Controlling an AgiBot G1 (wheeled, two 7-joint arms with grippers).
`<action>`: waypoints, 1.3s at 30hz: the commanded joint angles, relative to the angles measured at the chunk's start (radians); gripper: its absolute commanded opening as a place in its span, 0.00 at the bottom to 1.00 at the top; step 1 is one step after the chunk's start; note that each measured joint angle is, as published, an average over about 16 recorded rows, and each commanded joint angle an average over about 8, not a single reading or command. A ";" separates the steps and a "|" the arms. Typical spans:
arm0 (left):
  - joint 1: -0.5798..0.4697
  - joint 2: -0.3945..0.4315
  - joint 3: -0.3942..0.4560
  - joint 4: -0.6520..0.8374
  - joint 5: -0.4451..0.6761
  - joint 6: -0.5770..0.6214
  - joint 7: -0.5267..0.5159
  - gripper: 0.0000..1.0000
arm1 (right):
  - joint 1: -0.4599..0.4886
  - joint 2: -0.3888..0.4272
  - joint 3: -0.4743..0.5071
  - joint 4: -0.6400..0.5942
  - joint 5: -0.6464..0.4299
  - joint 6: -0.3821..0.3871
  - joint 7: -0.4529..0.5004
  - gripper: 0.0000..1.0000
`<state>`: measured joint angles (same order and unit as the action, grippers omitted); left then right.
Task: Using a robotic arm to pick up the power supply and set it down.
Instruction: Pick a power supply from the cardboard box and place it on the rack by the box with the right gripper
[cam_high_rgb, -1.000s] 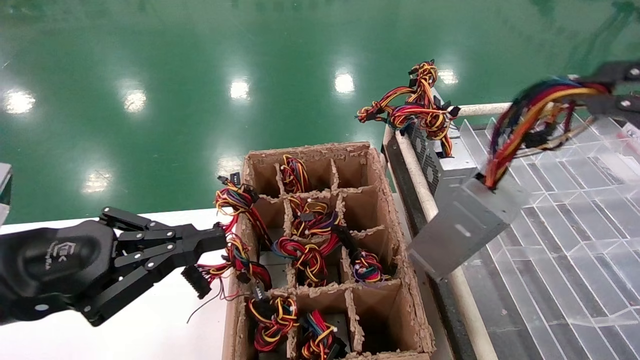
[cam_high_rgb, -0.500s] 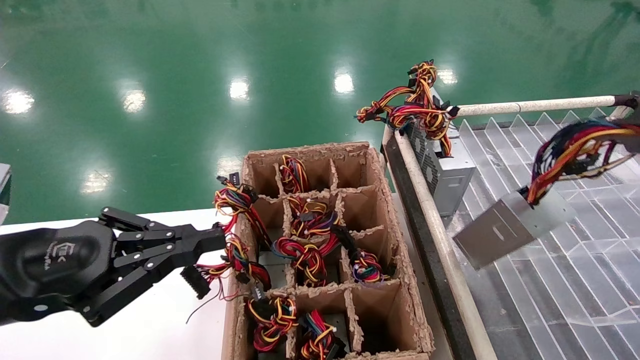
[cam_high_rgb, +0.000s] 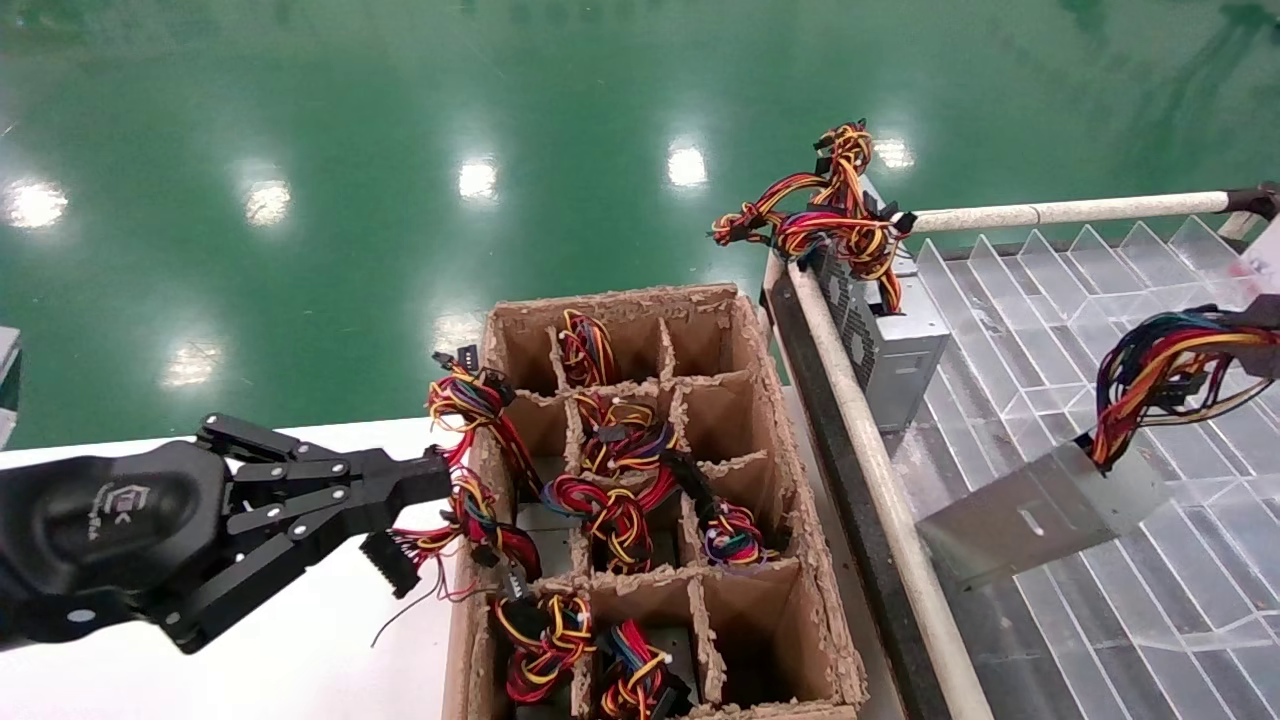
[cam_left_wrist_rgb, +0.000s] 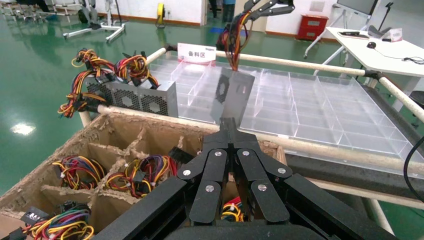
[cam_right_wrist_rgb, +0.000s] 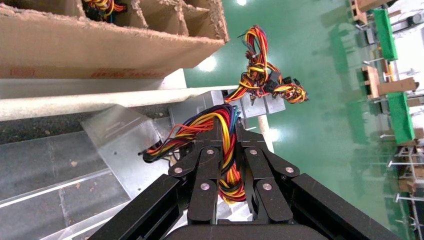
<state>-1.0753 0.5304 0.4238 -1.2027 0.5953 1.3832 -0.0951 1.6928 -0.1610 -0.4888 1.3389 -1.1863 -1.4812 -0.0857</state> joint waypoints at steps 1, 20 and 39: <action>0.000 0.000 0.000 0.000 0.000 0.000 0.000 0.00 | 0.001 -0.005 -0.003 0.001 -0.013 0.001 -0.002 0.00; 0.000 0.000 0.000 0.000 0.000 0.000 0.000 0.00 | 0.042 -0.047 -0.012 0.001 -0.077 -0.005 0.010 0.00; 0.000 0.000 0.000 0.000 0.000 0.000 0.000 0.00 | 0.044 -0.081 -0.013 -0.001 -0.117 0.075 0.032 0.00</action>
<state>-1.0753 0.5304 0.4238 -1.2027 0.5953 1.3832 -0.0951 1.7317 -0.2424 -0.5020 1.3371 -1.3007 -1.4025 -0.0557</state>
